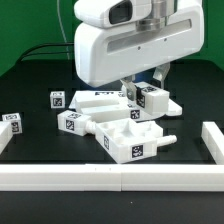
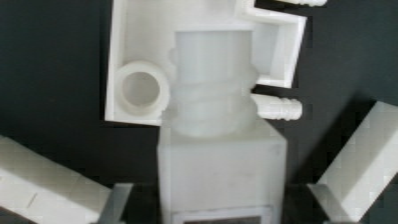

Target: Assemble chair

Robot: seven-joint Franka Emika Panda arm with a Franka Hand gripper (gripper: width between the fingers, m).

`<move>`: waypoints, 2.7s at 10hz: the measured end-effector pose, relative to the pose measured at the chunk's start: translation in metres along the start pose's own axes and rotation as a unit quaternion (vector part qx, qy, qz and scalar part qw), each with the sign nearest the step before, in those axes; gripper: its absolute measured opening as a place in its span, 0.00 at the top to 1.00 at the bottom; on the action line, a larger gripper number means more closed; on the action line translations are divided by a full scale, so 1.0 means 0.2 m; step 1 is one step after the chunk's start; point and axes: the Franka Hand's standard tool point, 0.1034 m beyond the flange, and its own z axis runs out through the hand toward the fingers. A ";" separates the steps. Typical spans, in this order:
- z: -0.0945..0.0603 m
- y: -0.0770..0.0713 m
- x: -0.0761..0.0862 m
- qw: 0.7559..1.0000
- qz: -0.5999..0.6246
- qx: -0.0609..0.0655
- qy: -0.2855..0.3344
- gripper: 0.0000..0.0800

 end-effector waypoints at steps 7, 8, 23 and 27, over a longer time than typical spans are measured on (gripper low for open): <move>0.10 0.26 -0.47 0.997 0.071 0.013 0.008 0.65; 0.15 0.31 -0.48 0.997 0.080 0.017 0.004 0.65; 0.15 0.40 -0.40 0.979 0.206 0.009 0.003 0.19; 0.13 0.40 -0.38 0.980 0.197 0.007 0.009 0.19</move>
Offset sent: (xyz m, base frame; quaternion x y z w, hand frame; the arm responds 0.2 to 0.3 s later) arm -0.0319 -0.0803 -0.0397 0.0550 0.0463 0.0228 0.9972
